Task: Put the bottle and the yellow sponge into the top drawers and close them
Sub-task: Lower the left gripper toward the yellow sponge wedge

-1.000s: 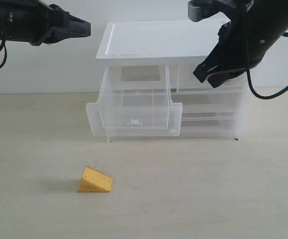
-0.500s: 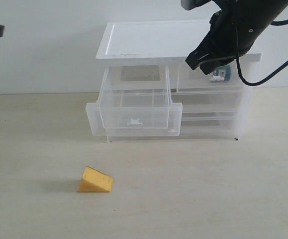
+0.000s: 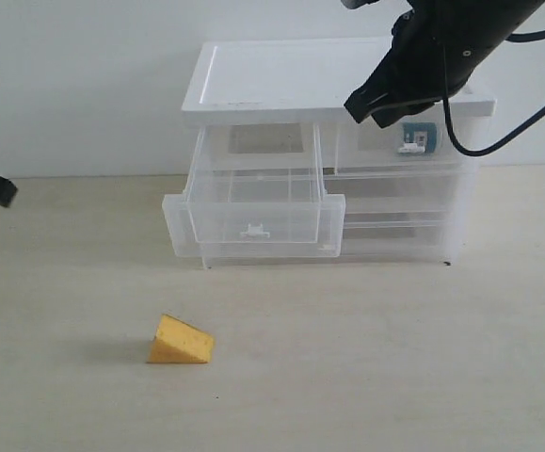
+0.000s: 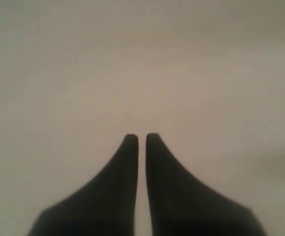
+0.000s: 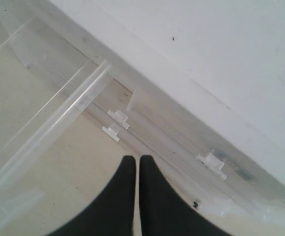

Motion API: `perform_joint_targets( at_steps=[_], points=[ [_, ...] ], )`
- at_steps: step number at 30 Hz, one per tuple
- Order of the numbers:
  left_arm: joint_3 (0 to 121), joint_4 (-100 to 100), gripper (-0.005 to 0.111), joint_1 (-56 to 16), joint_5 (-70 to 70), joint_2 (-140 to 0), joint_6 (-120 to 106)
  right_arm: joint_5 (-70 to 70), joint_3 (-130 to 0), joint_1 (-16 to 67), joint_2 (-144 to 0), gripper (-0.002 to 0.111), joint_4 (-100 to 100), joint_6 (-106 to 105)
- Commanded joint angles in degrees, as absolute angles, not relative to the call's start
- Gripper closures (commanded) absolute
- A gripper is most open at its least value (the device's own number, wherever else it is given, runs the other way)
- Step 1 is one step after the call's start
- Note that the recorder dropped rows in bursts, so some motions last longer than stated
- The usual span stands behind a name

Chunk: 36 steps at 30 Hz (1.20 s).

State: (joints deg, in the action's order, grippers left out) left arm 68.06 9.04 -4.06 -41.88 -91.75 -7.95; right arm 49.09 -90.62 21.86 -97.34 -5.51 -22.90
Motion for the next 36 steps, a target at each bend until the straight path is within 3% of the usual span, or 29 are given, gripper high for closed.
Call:
perform_joint_targets(
  at_steps=[1,8,10,14,16,26,36],
  points=[
    [65.9,-22.7,0.103,-6.6,-47.3,-91.7,-39.0,47.8,-90.9,21.7,-97.4,0.108,-5.9,-24.0],
    [60.2,-25.0,0.098,-11.9,-47.5,-91.7,-55.2,46.6,-90.9,21.7,-97.4,0.108,-6.1,-24.1],
    [58.3,-25.1,0.086,-12.1,-46.9,-91.7,-65.4,46.6,-90.9,21.7,-97.4,0.108,-6.3,-24.1],
    [54.7,-25.2,0.048,-12.1,-46.7,-92.5,-87.5,47.2,-90.9,21.7,-97.4,0.108,-7.0,-24.1],
    [53.0,-27.8,0.040,-12.1,-43.0,-93.3,-95.1,47.2,-90.9,21.7,-97.4,0.108,-7.8,-24.5],
    [52.1,-48.2,0.040,-12.1,-37.5,-100.8,-121.9,47.7,-90.9,21.7,-97.4,0.108,-9.7,-26.5],
    [55.2,-54.7,0.040,-12.1,-37.5,-107.7,-122.1,47.8,-90.9,21.7,-97.4,0.108,-9.7,-27.0]
  ],
)
